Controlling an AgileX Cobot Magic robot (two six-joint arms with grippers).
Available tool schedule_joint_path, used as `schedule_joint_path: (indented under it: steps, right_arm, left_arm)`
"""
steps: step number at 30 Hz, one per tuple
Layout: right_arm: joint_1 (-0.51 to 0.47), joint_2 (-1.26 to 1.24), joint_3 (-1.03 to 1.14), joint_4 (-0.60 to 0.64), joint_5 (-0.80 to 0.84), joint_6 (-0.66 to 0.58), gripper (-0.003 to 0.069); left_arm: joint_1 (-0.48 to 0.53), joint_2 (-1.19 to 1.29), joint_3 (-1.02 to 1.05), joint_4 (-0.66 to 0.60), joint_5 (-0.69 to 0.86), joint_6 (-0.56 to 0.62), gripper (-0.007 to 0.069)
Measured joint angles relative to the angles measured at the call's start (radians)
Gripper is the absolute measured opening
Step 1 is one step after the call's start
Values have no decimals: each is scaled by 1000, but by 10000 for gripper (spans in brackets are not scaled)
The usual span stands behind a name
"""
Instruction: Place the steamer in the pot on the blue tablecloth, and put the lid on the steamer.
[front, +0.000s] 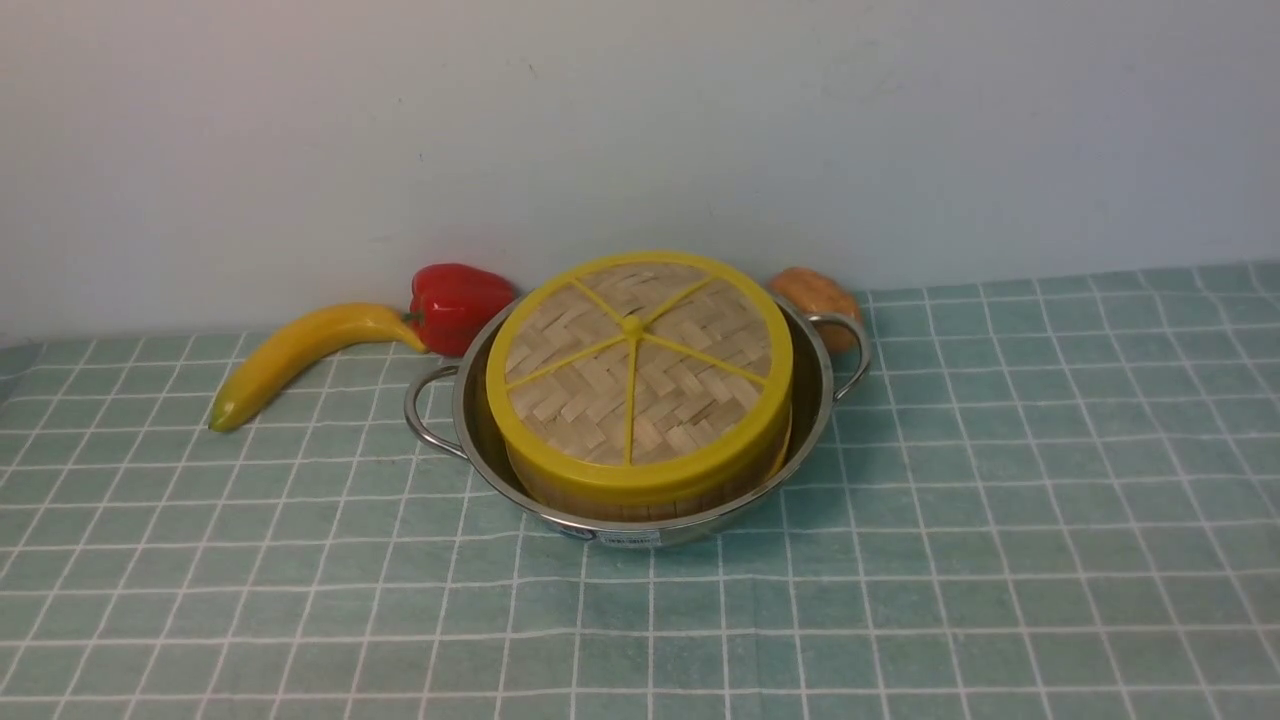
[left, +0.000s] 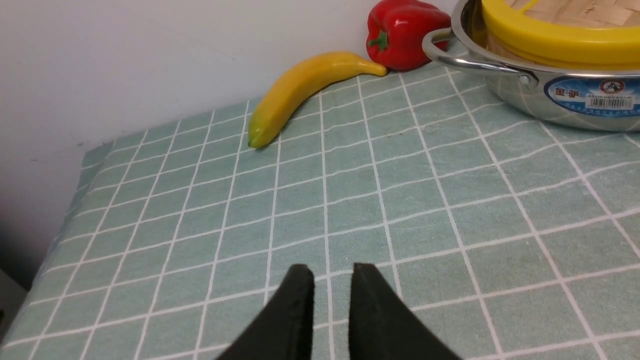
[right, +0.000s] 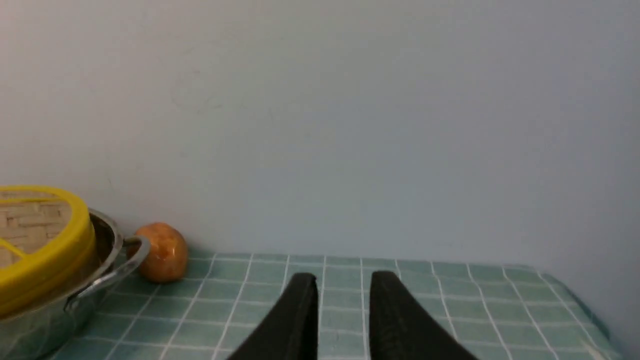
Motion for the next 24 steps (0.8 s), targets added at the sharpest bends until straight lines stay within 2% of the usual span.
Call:
schedule_joint_path:
  steps: [2, 6, 8, 9, 12, 14, 24]
  right_arm:
    - [0, 0, 3, -8, -56, 0, 185]
    - [0, 0, 3, -8, -19, 2, 194]
    - [0, 0, 3, -8, 33, 7, 197]
    - [0, 0, 3, -8, 128, 9, 203]
    - [0, 0, 6, -8, 256, 11, 213]
    - [0, 0, 7, -8, 283, 11, 218]
    - [0, 0, 7, -8, 296, 11, 239]
  left_arm:
    - [0, 0, 0, 0, 0, 0, 117]
    - [0, 0, 0, 0, 0, 0, 127]
    - [0, 0, 0, 0, 0, 0, 128]
    - [0, 0, 0, 0, 0, 0, 129]
    - [0, 0, 0, 0, 0, 0, 138]
    - [0, 0, 0, 0, 0, 0, 139]
    - [0, 0, 0, 0, 0, 0, 149]
